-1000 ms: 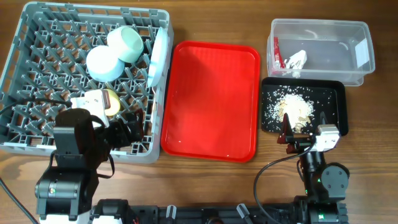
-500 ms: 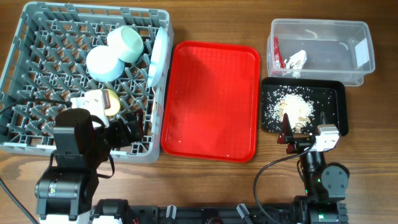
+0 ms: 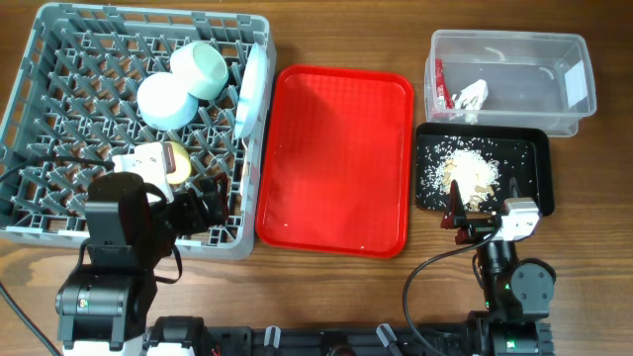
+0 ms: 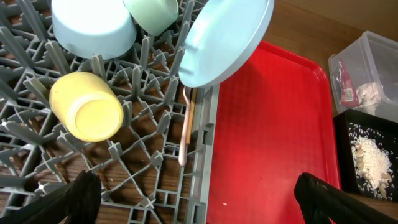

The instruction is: Sort waste into correct bins and load items into the dishwasher rack

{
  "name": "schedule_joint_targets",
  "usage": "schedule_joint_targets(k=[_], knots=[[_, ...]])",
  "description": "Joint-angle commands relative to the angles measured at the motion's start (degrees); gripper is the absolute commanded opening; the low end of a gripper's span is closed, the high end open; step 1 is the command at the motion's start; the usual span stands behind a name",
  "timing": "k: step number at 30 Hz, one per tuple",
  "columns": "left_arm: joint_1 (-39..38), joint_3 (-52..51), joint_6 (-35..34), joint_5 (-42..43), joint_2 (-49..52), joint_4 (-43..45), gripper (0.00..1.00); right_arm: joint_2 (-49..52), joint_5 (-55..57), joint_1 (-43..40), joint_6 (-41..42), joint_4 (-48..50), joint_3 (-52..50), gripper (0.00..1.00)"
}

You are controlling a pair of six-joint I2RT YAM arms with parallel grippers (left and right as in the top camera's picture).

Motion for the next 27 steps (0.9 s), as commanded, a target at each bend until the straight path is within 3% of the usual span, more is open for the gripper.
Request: schedule_joint_targets(k=[1,9,21,27], knots=[[-0.15,-0.28,0.68,0.68,-0.09,0.11,1.00,-0.61,-1.07,0.33,-0.70,0.17,-0.07,0.99],[2.60,-2.40,0.90,-1.29,-4.26,0.94,1.00,-0.61,-1.09,0.33,-0.72,0.17,-0.07,1.00],[7.04,-32.74,0.46,-1.25,-31.85,28.00,1.00,-0.61,-1.09,0.33,-0.70,0.17,-0.07,1.00],[7.04,-43.56,0.50,-1.70,-41.03,43.17,1.00,-0.61,-1.09,0.33,-0.72,0.17,-0.07,1.00]])
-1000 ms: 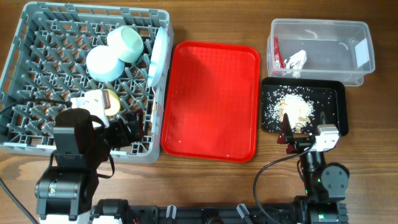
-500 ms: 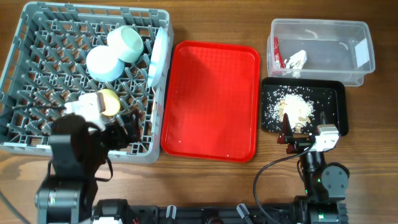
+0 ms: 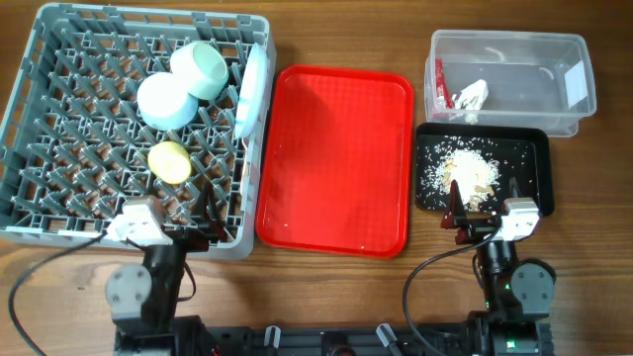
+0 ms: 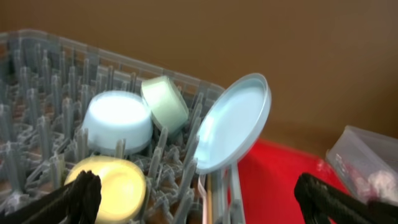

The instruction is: Sort waste into correct bins and load items into the dishwasher rack

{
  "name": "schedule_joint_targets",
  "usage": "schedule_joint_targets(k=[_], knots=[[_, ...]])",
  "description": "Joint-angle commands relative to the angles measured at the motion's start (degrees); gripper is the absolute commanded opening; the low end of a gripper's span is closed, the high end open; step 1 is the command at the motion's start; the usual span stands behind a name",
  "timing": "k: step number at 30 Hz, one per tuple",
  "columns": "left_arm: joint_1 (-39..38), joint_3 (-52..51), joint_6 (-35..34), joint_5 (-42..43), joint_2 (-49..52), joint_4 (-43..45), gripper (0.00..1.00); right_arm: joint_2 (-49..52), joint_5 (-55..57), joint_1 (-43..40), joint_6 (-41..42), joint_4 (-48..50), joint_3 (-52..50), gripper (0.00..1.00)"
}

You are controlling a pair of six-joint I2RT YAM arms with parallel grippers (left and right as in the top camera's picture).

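Observation:
The grey dishwasher rack on the left holds a light blue bowl, a mint bowl, a pale blue plate on edge and a yellow cup. My left gripper sits low at the rack's front edge, open and empty. In the left wrist view the left gripper faces the yellow cup, blue bowl, mint bowl and plate. My right gripper rests by the black tray of rice, its fingers together.
A bare red tray lies in the middle. The clear bin at the back right holds a wrapper and crumpled paper. A thin pinkish utensil stands in the rack's right edge under the plate.
My left arm has pulled back from over the rack's front to its base at the table's near edge. Its camera now looks across the rack from low down. The yellow cup shows uncovered.

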Motion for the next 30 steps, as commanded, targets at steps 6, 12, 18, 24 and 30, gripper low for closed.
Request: schedule_joint_targets(k=[6,12,18,24,30], knots=[[0.37,-11.47,0.42,-0.79,-5.75,18.12,1.00,-0.61,-1.07,0.33,-0.72,0.15,-0.07,1.00],[0.37,-11.87,3.21,-0.79,-5.75,15.37,1.00,-0.61,-1.07,0.33,-0.70,0.15,-0.07,1.00],[0.37,-11.87,3.13,-0.76,-5.75,7.56,1.00,-0.61,-1.07,0.33,-0.68,0.15,-0.07,1.00],[0.37,-11.87,3.15,-0.79,-5.75,7.63,1.00,-0.61,-1.07,0.33,-0.70,0.15,-0.07,1.00],[0.37,-11.87,3.15,-0.79,-5.57,7.63,1.00,-0.61,-1.07,0.33,-0.70,0.15,-0.07,1.00]])
